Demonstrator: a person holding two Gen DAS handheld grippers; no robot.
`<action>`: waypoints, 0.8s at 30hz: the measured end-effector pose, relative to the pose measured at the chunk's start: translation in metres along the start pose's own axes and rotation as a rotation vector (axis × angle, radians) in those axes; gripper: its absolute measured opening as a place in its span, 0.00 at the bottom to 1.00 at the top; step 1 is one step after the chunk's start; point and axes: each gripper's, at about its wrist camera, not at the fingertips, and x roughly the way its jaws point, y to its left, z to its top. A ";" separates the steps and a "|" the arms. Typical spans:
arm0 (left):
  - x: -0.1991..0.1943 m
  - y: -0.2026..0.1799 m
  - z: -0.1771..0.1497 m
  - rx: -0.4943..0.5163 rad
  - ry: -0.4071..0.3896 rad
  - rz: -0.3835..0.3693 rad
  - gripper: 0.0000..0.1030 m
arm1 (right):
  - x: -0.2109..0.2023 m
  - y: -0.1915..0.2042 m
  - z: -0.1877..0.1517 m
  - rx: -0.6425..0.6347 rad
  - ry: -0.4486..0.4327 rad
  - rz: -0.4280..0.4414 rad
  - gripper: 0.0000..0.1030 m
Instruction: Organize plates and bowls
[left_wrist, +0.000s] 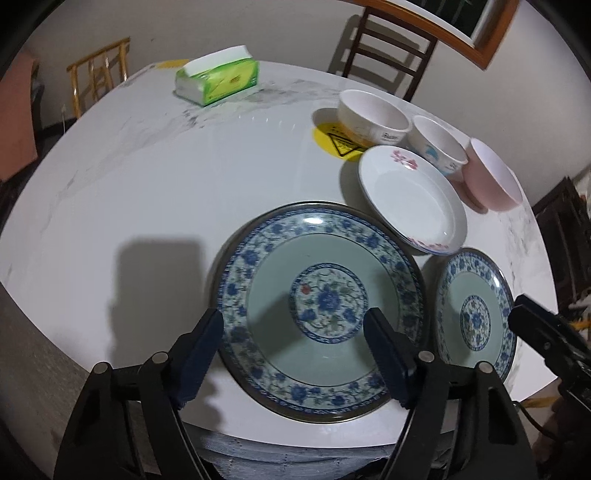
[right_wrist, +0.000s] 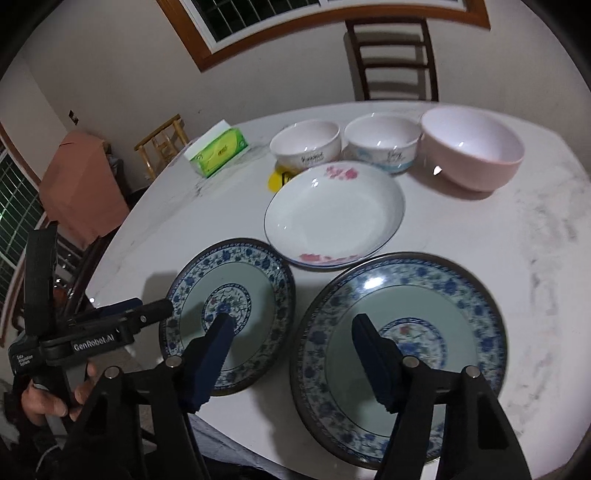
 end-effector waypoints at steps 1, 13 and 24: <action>0.000 0.007 0.002 -0.016 0.003 -0.005 0.64 | 0.005 -0.001 0.002 0.002 0.016 0.020 0.64; 0.017 0.051 0.014 -0.117 0.076 -0.076 0.45 | 0.057 -0.004 0.023 0.049 0.162 0.105 0.37; 0.037 0.074 0.010 -0.200 0.162 -0.136 0.35 | 0.101 -0.008 0.040 0.045 0.267 0.091 0.30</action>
